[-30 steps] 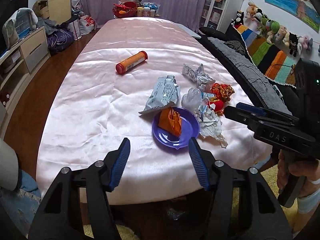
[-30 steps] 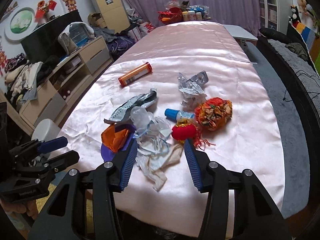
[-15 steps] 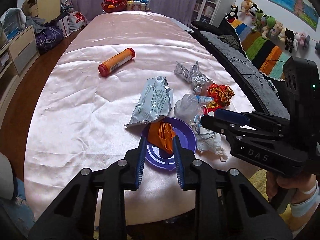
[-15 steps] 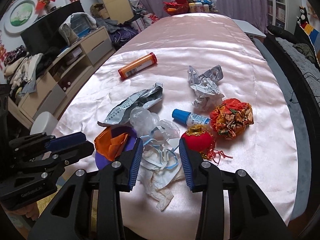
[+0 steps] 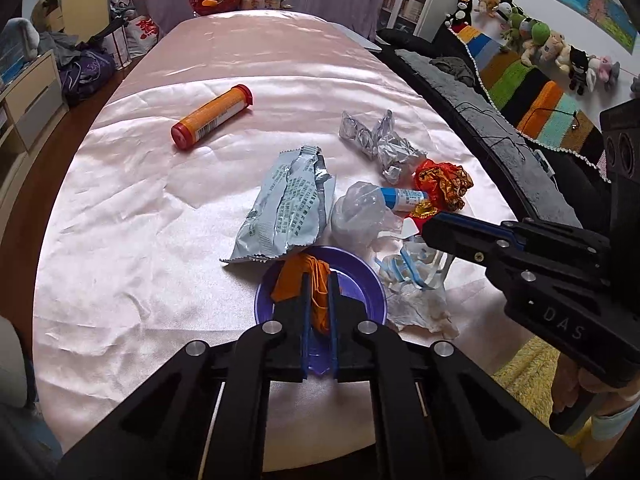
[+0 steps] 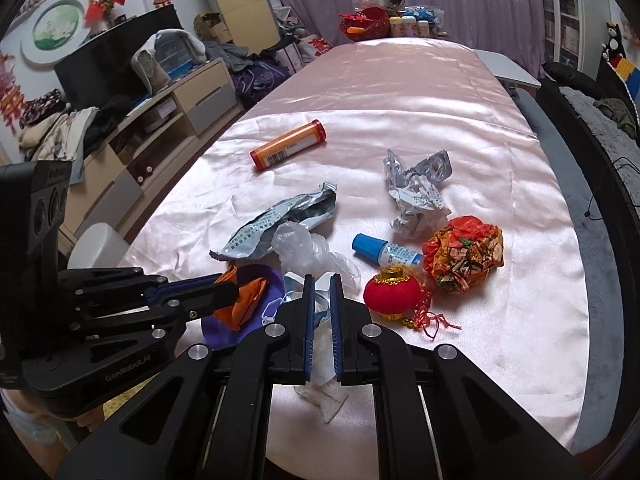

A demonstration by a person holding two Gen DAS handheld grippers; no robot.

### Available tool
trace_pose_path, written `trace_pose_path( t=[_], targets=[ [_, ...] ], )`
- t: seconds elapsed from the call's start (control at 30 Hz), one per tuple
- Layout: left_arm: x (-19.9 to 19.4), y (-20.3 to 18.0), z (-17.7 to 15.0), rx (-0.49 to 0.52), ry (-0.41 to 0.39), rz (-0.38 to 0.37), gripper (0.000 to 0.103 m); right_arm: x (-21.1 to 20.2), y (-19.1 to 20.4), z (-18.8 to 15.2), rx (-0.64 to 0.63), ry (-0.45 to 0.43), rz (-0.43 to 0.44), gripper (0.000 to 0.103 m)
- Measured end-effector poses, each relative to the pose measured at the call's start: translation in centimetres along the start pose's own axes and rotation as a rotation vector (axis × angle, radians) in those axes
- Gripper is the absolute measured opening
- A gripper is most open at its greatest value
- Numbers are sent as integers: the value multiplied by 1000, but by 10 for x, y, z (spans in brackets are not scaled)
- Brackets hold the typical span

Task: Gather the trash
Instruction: 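Grasp the blue-white ribbon with the right tool while the left tool lifts the orange cloth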

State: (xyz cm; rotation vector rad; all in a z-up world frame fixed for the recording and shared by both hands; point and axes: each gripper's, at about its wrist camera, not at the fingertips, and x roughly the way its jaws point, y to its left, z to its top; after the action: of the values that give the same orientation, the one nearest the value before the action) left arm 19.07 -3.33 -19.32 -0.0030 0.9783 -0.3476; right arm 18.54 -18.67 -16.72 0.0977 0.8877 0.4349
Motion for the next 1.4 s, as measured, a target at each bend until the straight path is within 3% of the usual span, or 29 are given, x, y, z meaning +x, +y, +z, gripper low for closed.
trace_pose_path(
  t=[0.47,0.7,0.93,0.97,1.0,1.03,1.07,1.3,1.37,1.4],
  targets=[
    [-77,-22,-2,30,-142,30,4,-59,7,-3,-29,-90,-22,2],
    [-100,-31,-20,41,-161,19,4,-77,7,-16,-28,-97,-42,2],
    [-101,-31,-34,36,-146,16,4,-62,-10,-32,20,-32,-104,5],
    [-100,-32,-35,35,-142,16,4,-58,-11,-35,21,-17,-112,7],
    [-98,-31,-37,33,-137,15,4,-53,-13,-38,26,-4,-116,24],
    [-96,-30,-38,31,-132,14,4,-49,-15,-40,37,0,-116,48],
    [-94,-30,-39,30,-126,14,4,-46,-16,-42,45,-2,-112,55],
    [-77,-23,-44,7,-89,11,4,-18,-24,-47,52,38,-113,56],
    [-73,-21,-45,0,-82,12,4,-6,-28,-48,56,59,-117,54],
    [-71,-20,-45,-1,-79,13,4,-1,-29,-49,54,71,-119,46]
  ],
)
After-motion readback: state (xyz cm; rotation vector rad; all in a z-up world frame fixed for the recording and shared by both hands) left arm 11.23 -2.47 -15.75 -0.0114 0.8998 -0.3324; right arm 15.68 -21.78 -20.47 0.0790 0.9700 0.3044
